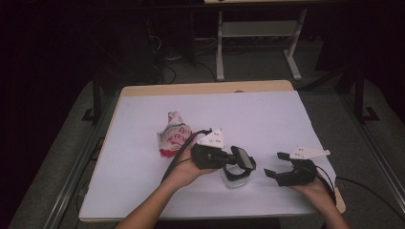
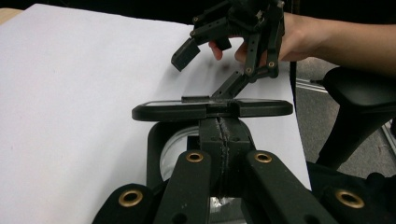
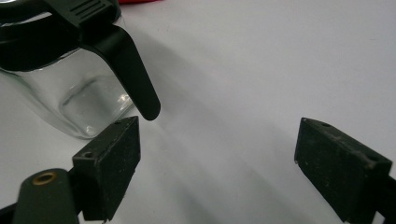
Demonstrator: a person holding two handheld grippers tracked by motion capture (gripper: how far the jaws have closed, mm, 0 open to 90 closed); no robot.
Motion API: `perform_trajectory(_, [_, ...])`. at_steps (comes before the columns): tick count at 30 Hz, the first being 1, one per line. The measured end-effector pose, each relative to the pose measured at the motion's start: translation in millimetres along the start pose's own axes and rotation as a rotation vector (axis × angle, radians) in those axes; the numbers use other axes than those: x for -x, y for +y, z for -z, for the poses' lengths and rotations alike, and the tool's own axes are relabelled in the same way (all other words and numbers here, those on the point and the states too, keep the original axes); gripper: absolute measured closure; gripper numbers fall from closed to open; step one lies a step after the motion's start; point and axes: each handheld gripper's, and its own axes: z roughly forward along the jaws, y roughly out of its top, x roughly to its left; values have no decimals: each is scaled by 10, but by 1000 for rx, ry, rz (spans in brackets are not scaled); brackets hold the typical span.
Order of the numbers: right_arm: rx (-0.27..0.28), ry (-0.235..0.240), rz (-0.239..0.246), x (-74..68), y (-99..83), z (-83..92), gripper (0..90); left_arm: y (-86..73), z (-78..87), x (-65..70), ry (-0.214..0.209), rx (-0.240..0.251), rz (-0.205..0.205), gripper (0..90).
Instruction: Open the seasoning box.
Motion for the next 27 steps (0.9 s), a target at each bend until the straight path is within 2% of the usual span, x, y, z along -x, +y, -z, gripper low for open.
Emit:
perform_trajectory(7, [1,5,3,-5,-2,-5,140,87,-20,-38,-13,-7,17,896])
perform_trajectory(17, [4,6,0,-10,0,2,140,213,-38,-76,-35,-10,17,896])
perform_trajectory(27, [6,4,1,-8,-1,7,140,325,-137,-112,-51,-16,3,896])
